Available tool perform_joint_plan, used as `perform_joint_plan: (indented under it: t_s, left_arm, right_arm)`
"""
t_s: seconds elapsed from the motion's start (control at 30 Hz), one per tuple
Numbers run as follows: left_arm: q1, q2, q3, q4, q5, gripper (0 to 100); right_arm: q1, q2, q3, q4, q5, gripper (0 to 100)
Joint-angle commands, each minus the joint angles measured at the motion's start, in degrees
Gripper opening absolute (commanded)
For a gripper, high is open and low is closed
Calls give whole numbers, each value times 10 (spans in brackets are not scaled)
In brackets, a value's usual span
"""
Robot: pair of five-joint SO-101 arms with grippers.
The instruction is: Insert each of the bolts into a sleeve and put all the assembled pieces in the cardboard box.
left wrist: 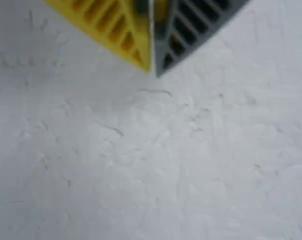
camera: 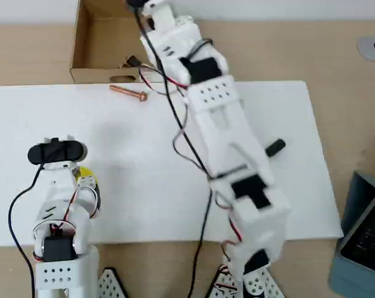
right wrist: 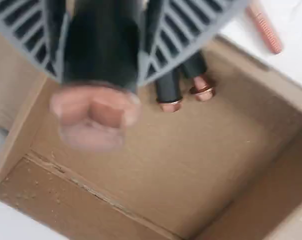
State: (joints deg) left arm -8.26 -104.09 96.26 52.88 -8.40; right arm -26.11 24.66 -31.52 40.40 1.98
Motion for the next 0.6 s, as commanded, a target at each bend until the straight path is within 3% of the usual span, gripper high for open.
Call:
perform_joint_plan:
  t_s: [0.0,0.3,0.57]
  left_arm:
    - [-4,-4,7,-2,-3,2]
    - [-4,-4,7,-2,-4,2]
    - [-4,-4,7,-2,-4,2]
  right_arm:
    - [9,84,-153,-18,27,9]
    - [-3,309,-368,-15,107,11]
    - [-2,423,-463,-13,143,19]
